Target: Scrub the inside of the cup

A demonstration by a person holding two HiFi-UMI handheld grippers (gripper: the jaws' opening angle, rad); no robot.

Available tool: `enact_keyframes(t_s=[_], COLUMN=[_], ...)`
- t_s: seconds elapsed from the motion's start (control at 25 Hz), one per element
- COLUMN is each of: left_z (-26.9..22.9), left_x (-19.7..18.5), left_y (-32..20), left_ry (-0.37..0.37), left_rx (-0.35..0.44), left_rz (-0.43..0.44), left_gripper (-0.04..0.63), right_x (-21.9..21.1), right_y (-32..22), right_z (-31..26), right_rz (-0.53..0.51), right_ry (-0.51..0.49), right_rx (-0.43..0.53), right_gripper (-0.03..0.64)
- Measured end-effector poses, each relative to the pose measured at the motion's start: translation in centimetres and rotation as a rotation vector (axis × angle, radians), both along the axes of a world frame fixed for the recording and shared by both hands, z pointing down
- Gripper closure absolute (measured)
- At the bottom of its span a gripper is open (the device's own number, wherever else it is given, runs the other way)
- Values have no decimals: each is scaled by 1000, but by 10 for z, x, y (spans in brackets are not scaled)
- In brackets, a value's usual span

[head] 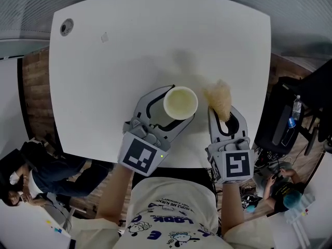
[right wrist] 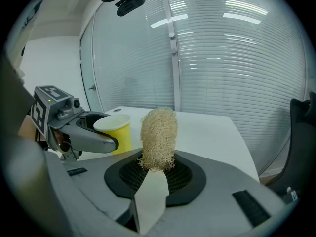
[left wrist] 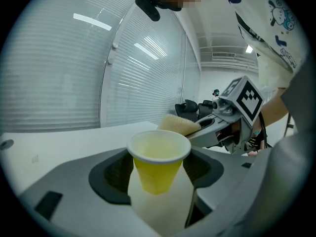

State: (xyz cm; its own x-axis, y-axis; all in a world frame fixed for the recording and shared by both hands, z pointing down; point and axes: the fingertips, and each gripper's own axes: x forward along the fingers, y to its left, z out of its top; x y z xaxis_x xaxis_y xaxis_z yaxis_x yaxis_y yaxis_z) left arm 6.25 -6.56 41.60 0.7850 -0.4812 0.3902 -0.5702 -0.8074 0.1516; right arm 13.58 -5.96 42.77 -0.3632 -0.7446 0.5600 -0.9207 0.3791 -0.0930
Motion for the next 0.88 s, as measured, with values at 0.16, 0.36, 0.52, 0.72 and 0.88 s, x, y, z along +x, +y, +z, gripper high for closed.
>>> enact_keyframes(t_s=[0.16, 0.36, 0.52, 0.72, 0.88], left_z=[-7, -22, -38, -56, -68], left_x=[-3, -2, -5, -12, -20], left_y=[3, 9, 11, 11, 11], left_ry=[-18, -51, -73, -92, -123], left_rx=[16, 60, 119, 169, 205], left_rz=[-2, 14, 19, -13, -40], left_gripper=[265, 265, 264, 265, 265], right_x=[-2, -3, -8, -19, -34], right_y=[3, 8, 8, 11, 14], right_z=[-15, -39, -63, -89, -108], right_rz=[-36, -86, -138, -208, -278], right_ry=[31, 49, 48, 64, 90], right_rx=[29, 45, 61, 65, 87], right_gripper=[534, 534, 535, 537, 537])
